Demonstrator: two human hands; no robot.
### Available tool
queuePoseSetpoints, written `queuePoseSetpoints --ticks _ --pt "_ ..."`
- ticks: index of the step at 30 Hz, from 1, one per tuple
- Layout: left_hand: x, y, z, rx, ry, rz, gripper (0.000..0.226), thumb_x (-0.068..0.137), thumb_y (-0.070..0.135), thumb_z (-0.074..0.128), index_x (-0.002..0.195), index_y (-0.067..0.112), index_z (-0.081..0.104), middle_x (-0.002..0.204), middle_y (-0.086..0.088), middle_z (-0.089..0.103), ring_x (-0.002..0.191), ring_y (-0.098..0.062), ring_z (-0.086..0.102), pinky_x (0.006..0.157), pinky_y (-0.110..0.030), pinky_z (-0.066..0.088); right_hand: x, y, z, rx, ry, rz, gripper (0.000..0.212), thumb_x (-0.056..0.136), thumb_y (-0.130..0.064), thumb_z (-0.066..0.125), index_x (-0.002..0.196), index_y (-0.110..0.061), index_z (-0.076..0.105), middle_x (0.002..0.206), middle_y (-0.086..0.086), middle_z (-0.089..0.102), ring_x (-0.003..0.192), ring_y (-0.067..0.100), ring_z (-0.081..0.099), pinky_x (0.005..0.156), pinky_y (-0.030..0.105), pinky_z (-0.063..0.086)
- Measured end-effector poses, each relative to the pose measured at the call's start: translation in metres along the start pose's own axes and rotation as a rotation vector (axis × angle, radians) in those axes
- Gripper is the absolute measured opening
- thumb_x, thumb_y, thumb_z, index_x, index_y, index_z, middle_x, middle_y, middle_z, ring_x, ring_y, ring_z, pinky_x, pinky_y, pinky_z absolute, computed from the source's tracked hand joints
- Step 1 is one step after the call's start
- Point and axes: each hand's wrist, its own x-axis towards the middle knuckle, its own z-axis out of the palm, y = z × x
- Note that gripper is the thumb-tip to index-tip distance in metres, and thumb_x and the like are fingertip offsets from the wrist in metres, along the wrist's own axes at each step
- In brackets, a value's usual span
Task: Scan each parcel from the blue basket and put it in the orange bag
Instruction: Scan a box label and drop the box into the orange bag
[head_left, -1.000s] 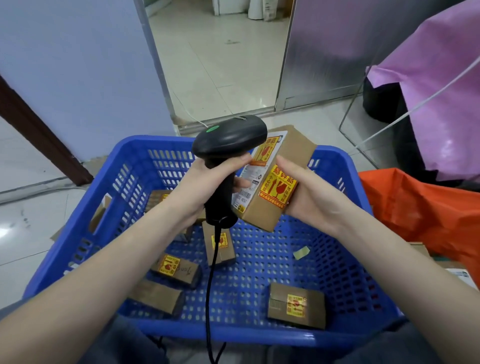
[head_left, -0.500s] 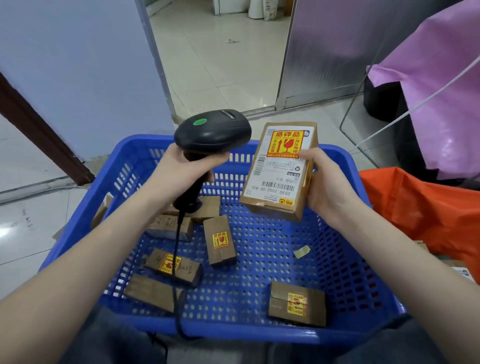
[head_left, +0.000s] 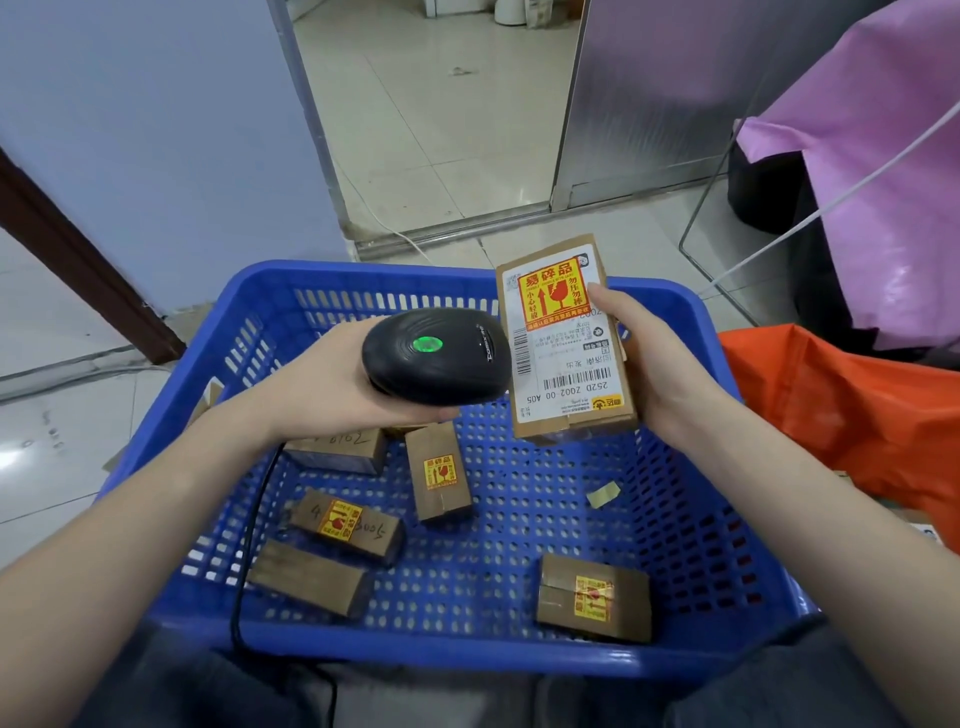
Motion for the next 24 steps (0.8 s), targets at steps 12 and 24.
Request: queuePoseSetpoints --ticks 12,24 --pt "0.000 -0.006 -0.004 -0.006 -0.027 0.003 0.066 0.056 0.043 0.082 0.117 0.027 0.062 0.108 0.011 0.071 0.102 -0.004 0.065 0.093 -0.032 0.053 0.002 0.002 0.003 -0.019 0.018 0.000 0.035 0.090 -0.045 0.055 0.118 -0.026 0.063 0.106 -0.002 0.073 0.095 0.017 0.070 0.079 0.035 0.057" --pt "-0.004 -0.002 -0.013 -0.056 -0.112 0.011 0.054 0.060 0.036 0.080 0.111 0.025 0.065 0.107 0.010 0.071 0.101 -0.005 0.066 0.085 -0.018 0.052 0.003 0.002 0.002 -0.044 0.035 0.004 0.031 0.090 -0.045 0.055 0.113 -0.025 0.065 0.102 -0.002 0.074 0.093 0.016 0.071 0.081 0.033 0.055"
